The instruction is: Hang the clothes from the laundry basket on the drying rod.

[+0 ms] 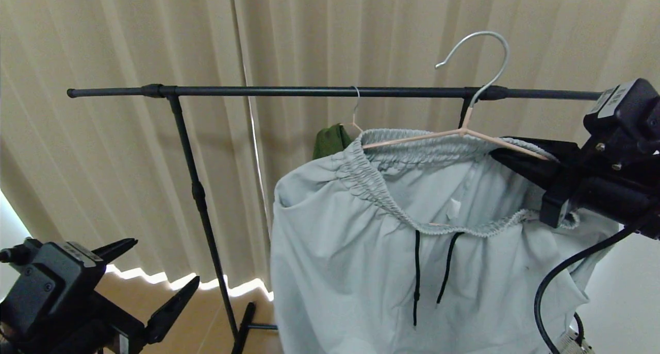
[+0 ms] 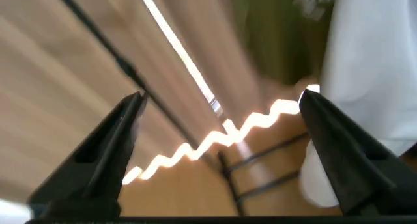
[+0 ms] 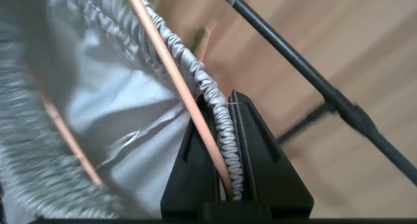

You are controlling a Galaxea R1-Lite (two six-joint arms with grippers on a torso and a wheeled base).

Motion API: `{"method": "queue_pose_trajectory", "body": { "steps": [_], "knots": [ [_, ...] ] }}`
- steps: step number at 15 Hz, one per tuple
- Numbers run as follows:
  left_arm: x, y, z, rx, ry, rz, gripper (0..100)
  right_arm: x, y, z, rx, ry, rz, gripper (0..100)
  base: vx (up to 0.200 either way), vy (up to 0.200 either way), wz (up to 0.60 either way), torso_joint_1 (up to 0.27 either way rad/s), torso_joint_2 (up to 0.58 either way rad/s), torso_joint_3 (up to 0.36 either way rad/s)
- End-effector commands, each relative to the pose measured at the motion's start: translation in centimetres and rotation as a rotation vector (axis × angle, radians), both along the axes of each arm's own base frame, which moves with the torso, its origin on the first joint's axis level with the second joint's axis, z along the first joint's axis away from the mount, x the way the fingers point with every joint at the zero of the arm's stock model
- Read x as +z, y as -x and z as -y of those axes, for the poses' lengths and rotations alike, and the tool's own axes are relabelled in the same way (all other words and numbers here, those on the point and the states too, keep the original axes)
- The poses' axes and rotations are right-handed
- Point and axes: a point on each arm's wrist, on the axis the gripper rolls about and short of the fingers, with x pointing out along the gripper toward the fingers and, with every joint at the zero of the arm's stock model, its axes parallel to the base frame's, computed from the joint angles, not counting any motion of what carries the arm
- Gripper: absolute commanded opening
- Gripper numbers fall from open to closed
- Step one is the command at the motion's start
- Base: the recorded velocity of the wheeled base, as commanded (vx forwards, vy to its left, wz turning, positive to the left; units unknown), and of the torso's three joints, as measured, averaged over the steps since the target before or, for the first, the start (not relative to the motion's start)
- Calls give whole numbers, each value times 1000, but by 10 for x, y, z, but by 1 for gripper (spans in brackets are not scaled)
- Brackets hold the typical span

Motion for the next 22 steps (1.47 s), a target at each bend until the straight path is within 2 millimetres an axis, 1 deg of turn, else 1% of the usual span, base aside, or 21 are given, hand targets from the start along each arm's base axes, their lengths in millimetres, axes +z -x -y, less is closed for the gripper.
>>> {"method": "queue_pose_trajectory", "body": {
  "steps": [1,2,3,4,6,7,10,11,15,18,22],
  "knots": [
    [12,9,0,-28,48,70,100,-4,1,2,-42,11,-16,0,0,0,0,0,0,0],
    [17,16,-4,-21,70,112,100,-7,5,8,-126,35,-53,0,0,0,0,0,0,0],
    [18,19,-6,-14,76,125,100,-6,8,11,-149,43,-69,0,0,0,0,0,0,0],
    [19,23,-10,-2,84,142,100,-5,14,19,-182,52,-85,0,0,0,0,0,0,0],
    [10,34,-15,-2,81,136,100,-5,21,33,-257,66,-116,0,0,0,0,0,0,0],
    [5,40,-17,-6,103,131,100,-5,26,46,-344,78,-141,0,0,0,0,0,0,0],
    [9,41,-16,-57,142,136,100,-3,31,69,-489,76,-155,0,0,0,0,0,0,0],
    [6,42,-16,-68,136,131,100,-2,33,77,-556,76,-155,0,0,0,0,0,0,0],
    [10,45,-18,-69,146,159,100,-5,34,87,-720,108,-185,0,0,0,0,0,0,0],
    [10,45,-18,-70,145,161,100,-3,33,90,-785,116,-182,0,0,0,0,0,0,0],
    [11,45,-18,-69,152,163,100,-2,31,108,-898,109,-190,0,0,0,0,0,0,0]
  ]
}}
